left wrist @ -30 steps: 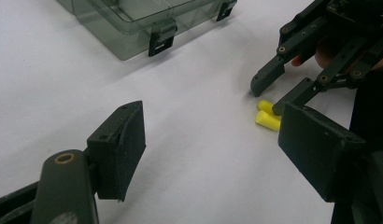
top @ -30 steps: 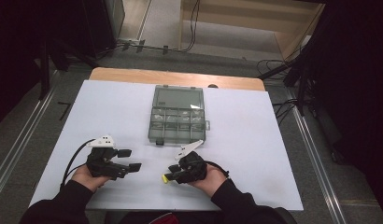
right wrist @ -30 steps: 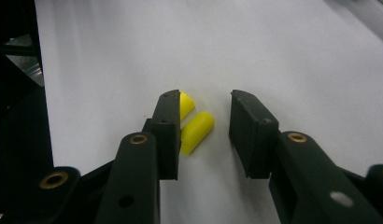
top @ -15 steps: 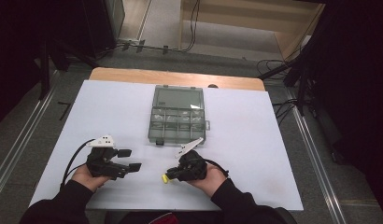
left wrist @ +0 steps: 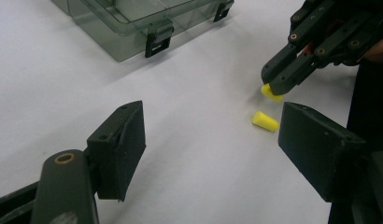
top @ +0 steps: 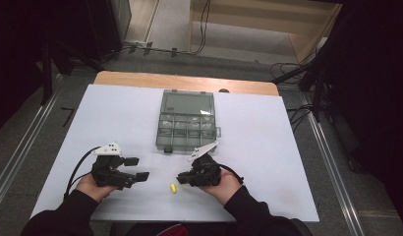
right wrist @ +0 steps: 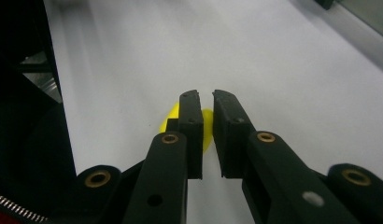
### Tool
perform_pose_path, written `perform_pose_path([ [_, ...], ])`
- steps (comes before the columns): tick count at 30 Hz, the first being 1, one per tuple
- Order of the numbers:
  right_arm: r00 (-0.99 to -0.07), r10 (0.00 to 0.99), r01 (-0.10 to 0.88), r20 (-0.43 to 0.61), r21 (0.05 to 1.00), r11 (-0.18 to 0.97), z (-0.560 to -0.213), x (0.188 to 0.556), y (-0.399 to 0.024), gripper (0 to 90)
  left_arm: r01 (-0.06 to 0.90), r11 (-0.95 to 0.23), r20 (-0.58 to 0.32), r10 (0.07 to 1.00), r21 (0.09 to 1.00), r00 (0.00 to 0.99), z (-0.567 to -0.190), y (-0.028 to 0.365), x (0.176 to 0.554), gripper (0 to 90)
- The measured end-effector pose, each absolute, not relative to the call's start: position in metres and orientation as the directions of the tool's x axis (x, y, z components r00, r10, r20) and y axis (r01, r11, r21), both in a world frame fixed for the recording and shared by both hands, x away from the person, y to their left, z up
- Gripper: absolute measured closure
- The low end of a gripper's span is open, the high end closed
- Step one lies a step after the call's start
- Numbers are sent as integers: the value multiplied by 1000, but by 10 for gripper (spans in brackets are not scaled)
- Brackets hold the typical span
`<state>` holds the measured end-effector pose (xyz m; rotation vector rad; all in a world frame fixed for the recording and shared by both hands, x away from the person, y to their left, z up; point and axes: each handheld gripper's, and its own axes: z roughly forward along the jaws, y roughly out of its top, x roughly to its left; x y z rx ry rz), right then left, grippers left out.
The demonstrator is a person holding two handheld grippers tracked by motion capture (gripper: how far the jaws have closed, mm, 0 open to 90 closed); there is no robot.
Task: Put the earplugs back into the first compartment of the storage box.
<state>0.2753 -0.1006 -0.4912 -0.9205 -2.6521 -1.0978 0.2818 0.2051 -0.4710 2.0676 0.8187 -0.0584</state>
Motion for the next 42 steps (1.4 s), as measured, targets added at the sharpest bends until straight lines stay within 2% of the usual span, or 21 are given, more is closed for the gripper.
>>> perform_pose_path([
  [42,-773,533,614,345,621,487,-455,325,-97,797,581,-389,-343,529,715,776,-472,204,282,236],
])
